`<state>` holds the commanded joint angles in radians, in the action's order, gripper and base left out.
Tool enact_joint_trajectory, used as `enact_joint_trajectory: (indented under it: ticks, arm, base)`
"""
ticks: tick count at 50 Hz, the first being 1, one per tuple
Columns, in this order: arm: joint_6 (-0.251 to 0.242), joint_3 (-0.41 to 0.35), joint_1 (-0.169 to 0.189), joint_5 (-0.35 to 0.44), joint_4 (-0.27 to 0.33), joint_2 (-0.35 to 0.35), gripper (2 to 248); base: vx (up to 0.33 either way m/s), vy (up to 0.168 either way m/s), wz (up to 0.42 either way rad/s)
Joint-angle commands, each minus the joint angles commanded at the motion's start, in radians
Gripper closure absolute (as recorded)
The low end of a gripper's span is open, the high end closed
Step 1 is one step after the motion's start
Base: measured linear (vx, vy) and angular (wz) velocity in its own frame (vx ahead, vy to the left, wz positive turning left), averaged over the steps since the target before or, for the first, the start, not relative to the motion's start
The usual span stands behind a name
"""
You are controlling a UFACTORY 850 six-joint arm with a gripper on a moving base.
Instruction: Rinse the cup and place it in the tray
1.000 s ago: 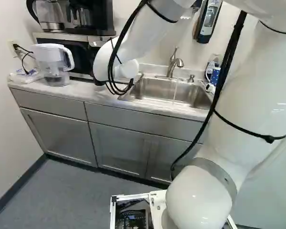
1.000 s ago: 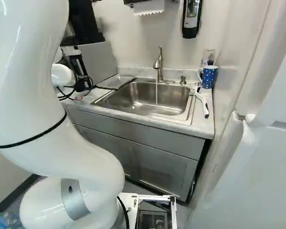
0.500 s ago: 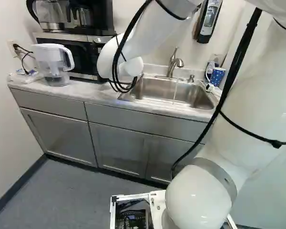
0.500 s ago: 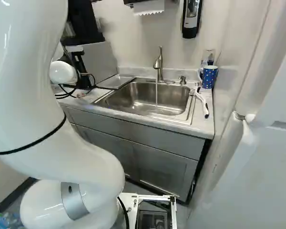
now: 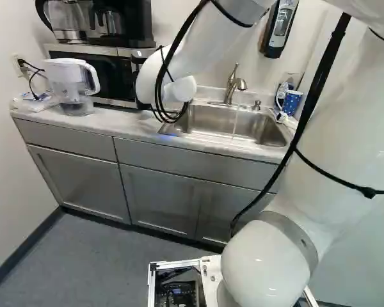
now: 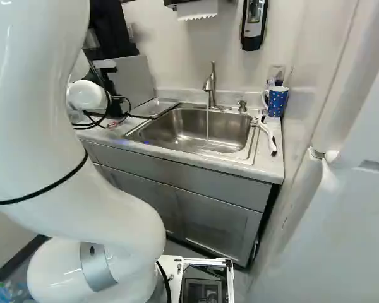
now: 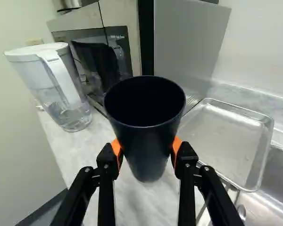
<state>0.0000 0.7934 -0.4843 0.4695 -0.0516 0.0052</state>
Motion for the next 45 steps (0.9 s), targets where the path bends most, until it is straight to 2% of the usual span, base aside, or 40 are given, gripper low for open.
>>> enact_joint_trajectory:
  ticks: [45]
  arm:
    - [0.000,0.021,0.074,0.000,0.000,-0.021,129]
  base:
    - [0.000,0.000,0.000]
